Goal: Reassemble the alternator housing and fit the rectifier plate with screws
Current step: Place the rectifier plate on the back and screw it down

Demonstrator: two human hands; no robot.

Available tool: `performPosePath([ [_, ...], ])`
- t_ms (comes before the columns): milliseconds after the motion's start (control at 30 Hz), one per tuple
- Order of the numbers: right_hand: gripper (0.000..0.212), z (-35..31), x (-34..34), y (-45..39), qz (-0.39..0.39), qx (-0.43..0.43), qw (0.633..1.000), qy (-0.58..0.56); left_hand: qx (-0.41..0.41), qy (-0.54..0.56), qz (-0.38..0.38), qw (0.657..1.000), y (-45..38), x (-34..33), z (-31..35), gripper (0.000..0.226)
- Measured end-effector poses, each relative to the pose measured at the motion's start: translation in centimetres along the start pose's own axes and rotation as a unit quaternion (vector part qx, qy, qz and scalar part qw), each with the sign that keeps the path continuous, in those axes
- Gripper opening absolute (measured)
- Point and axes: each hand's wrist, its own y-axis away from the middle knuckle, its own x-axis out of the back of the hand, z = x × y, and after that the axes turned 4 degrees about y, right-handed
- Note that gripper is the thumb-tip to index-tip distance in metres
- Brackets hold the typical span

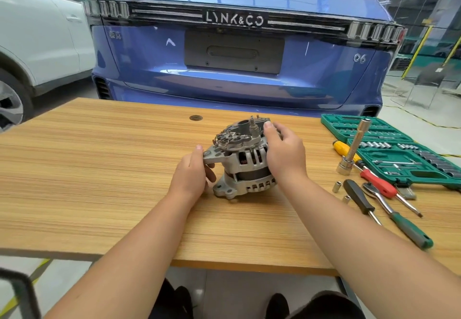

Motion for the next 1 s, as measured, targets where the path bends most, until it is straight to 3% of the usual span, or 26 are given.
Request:
performPosePath([
  [233,0.044,0.9,0.2,-1.2,0.011,-0.006,0.999,-0.043,-0.018,0.116,-0.085,0.990,0.7,-0.1,0.5,0.059],
  [333,0.038,1.5,1.2,-2.3,-0.026,-0.069,0.991,-0.113,-0.023,0.227,-0.124,0.966,0.8,-0.9,0.9,0.045],
  [533,0.043,3.0,2.8,-4.2,-0.070,-0.181,0.965,-0.177,-0.038,0.289,-0.156,0.944,0.5,-1.7,1.2,0.020],
  [700,0.043,3.8,2.7,-4.8,-0.091,-0.192,0.953,-0.215,-0.047,0.282,-0.161,0.945,0.4,-1.9,0.9,0.013],
  [833,0.044,3.8,2.8,-5.0,-0.108,-0.191,0.950,-0.222,-0.017,0.305,-0.103,0.947,0.0,-2.0,0.7,0.015],
  [1000,0.046,3.2,3.7,-5.8,-0.122,-0.189,0.962,-0.152,-0.026,0.170,-0.041,0.984,-0.3,-2.2,0.0,0.021],
])
